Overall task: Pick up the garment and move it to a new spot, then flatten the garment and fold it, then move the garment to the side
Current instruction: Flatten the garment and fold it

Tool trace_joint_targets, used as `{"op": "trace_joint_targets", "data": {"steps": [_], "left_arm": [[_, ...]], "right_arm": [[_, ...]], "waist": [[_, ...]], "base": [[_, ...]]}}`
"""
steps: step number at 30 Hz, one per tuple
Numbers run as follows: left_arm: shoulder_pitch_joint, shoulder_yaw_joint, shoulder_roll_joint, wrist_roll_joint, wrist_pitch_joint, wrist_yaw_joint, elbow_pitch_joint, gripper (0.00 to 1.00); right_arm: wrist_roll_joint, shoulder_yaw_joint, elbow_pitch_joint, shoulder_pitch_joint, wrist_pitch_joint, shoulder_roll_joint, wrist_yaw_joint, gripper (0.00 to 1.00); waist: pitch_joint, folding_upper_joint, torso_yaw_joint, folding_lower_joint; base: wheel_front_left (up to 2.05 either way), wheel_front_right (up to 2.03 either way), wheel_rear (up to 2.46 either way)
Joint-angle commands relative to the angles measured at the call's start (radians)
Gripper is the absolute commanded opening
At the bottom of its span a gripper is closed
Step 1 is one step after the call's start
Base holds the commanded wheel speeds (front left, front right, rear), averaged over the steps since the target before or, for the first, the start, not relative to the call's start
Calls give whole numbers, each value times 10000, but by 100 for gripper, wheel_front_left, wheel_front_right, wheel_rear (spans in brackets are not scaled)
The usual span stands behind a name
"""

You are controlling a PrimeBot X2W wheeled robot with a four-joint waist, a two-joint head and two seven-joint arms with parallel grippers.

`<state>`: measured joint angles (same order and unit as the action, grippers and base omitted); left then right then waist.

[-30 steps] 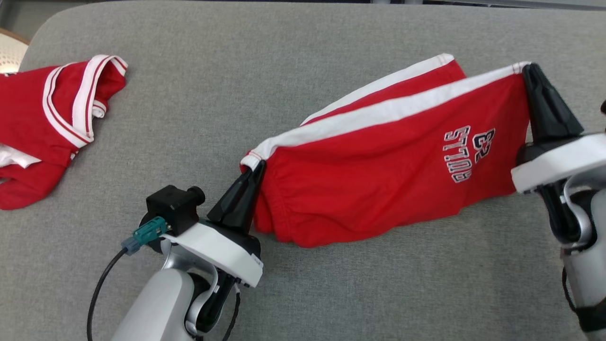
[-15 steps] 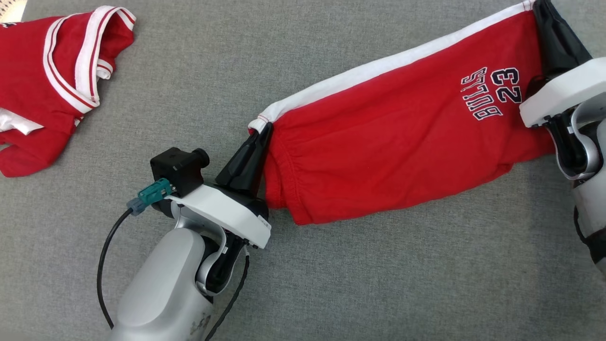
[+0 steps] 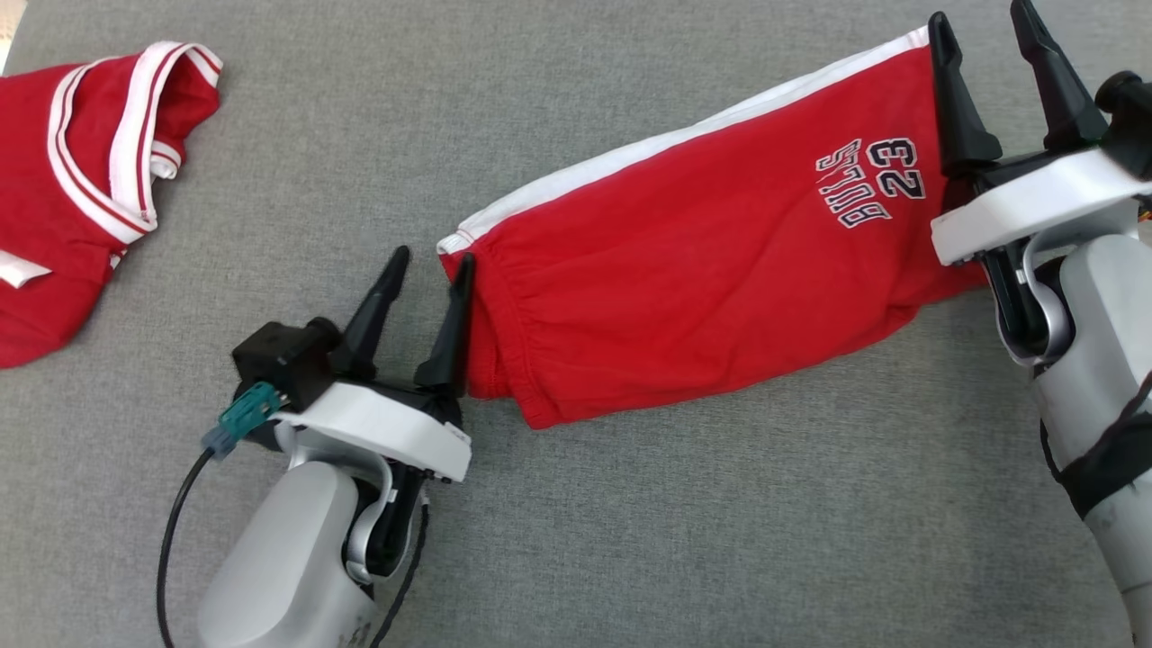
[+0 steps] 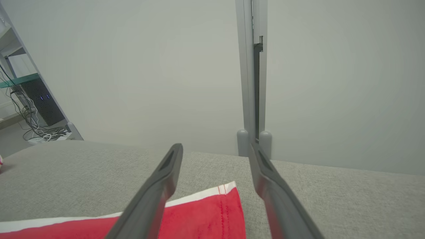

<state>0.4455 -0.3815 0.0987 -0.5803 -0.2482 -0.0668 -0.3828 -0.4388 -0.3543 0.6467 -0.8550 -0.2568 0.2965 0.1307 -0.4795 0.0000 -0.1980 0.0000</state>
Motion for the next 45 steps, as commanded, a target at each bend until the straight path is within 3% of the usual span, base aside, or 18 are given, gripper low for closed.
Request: {"op": "trace_joint_targets", "data": {"steps": [1, 11, 17, 22, 27, 34, 45], "left_arm": [[-199, 198, 121, 355, -119, 276, 353, 100], [-976, 1436, 206, 1826, -160, 940, 2341, 100], [-1430, 1953, 363, 2429, -162, 867, 2552, 100], [-1796, 1977, 488, 2537, -163, 617, 2275, 100], [-2196, 1983, 613, 2659, -164, 644, 2156, 100], [-2766, 1995, 632, 2807, -163, 825, 2179, 100], [-2752, 1909, 671, 2763, -165, 805, 2177, 100]], "right_arm": [[309, 272, -462, 338, -91, -39, -2, 100], [1437, 1536, -2990, 2476, -90, -510, 0, 100], [1893, 2044, -4220, 4097, 223, -774, -2, 100], [2128, 2415, -5240, 5445, 801, -984, -2, 100], [2157, 2561, -6120, 6608, 1252, -1192, -2, 100], [2198, 2707, -6826, 7519, 1638, -1471, -2, 100], [2232, 2832, -7142, 7675, 1868, -1532, 0, 100]], "waist": [[185, 0, 148, 0], [820, 0, 518, 0], [1287, 0, 898, 0], [1604, 0, 1166, 0], [1902, 0, 1325, 0], [2221, 0, 1438, 0], [2227, 0, 1453, 0]], "base": [[0, 0, 0], [0, 0, 0], [0, 0, 0], [0, 0, 0], [0, 0, 0], [0, 0, 0], [0, 0, 0]]}}
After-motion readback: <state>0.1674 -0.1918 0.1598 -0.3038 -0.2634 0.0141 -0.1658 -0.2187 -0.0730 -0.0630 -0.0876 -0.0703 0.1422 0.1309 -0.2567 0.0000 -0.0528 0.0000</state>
